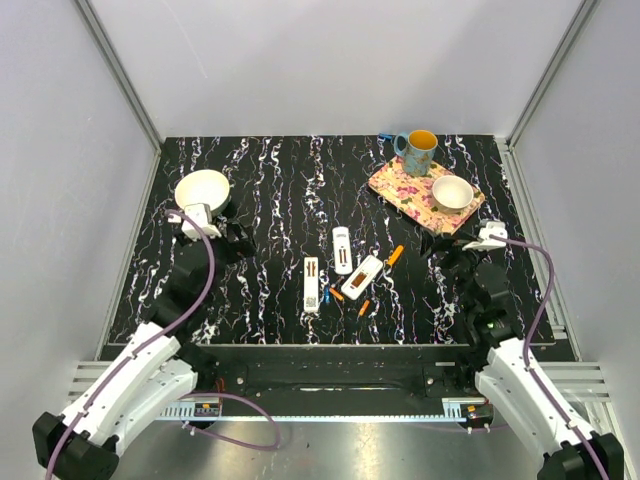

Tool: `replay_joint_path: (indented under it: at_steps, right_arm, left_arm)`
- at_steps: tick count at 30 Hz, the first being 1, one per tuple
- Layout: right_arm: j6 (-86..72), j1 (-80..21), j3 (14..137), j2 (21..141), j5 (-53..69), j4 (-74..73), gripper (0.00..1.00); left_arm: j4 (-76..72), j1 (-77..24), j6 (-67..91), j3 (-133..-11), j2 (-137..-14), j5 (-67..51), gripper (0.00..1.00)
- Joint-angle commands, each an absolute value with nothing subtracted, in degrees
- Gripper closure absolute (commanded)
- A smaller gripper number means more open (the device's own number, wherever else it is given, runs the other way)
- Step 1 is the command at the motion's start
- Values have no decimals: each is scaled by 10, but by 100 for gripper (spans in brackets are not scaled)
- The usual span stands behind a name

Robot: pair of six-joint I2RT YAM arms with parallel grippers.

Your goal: Unload the batteries from the remote control

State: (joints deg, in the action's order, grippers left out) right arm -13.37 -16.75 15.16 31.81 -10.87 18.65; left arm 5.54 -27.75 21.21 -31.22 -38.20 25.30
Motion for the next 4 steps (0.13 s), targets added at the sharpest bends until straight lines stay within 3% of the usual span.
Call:
replay_joint_path:
  at_steps: [1, 4]
  right_arm:
    - [-80, -167, 141, 323, -125, 250, 0]
    - [-31, -167, 114, 325, -158, 307, 0]
  left_arm:
    - [-24, -275, 181, -287, -353, 258, 2]
    - [-77, -275, 155, -255, -331, 253, 1]
